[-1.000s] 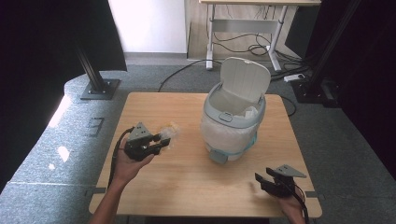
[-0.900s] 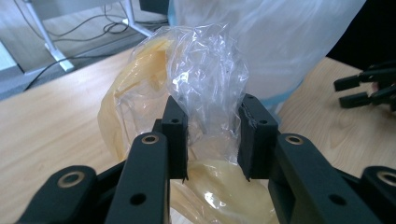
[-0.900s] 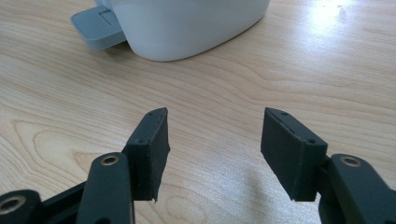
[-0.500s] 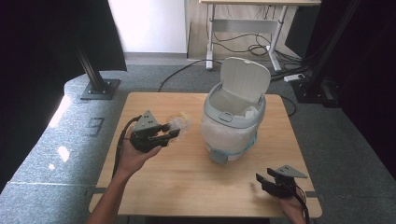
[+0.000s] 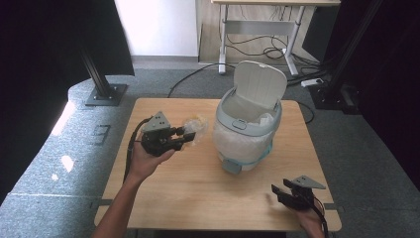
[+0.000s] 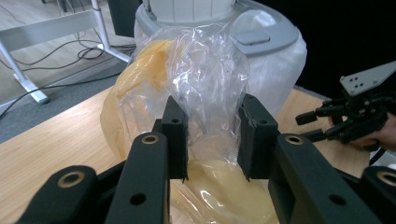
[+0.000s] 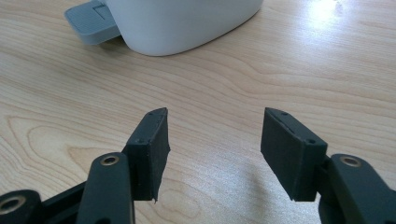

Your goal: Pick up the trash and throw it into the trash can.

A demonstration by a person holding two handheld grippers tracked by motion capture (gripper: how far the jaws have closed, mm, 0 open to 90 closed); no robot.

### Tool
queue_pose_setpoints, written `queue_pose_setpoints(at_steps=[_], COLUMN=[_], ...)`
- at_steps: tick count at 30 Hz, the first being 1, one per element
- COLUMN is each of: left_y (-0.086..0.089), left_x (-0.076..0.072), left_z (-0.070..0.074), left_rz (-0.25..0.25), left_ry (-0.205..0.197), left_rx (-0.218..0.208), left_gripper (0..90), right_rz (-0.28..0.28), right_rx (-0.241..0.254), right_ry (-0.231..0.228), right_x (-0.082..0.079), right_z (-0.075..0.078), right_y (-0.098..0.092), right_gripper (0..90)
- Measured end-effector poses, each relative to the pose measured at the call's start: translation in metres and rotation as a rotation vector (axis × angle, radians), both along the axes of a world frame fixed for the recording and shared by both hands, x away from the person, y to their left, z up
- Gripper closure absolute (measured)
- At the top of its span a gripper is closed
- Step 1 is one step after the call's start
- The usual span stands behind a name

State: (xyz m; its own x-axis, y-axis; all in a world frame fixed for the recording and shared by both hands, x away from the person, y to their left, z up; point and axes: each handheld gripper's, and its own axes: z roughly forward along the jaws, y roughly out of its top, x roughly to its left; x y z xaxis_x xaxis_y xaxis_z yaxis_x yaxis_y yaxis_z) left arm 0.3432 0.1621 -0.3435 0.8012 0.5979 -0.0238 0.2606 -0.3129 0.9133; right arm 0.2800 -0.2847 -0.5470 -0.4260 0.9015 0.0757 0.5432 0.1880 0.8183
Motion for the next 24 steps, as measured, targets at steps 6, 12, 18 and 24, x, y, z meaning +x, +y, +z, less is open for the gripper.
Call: queue_pose_setpoints(at_steps=[6, 12, 18, 24], left_y=[-0.002, -0.006, -0.008, -0.011], left_x=[0.005, 0.012, 0.019, 0.023], left_z=[0.005, 0.009, 0.011, 0.017], left_rz=[0.0, -0.025, -0.03, -0.032], left_ry=[-0.005, 0.01, 0.014, 0.007], left_rx=[-0.002, -0.031, -0.044, -0.046], left_gripper=[66.9, 66.9, 66.9, 66.9], right_rz=[-0.001, 0.002, 0.004, 0.0], right_rx=[0.0, 0.003, 0.0, 0.001], right_ry=[0.007, 0.012, 0.015, 0.019], right_x=[0.0, 0.001, 0.001, 0.002], right_z=[-0.001, -0.002, -0.004, -0.004], right_y=[-0.001, -0.001, 0.0, -0.001], right_gripper=[41.3, 41.3, 41.3, 41.3])
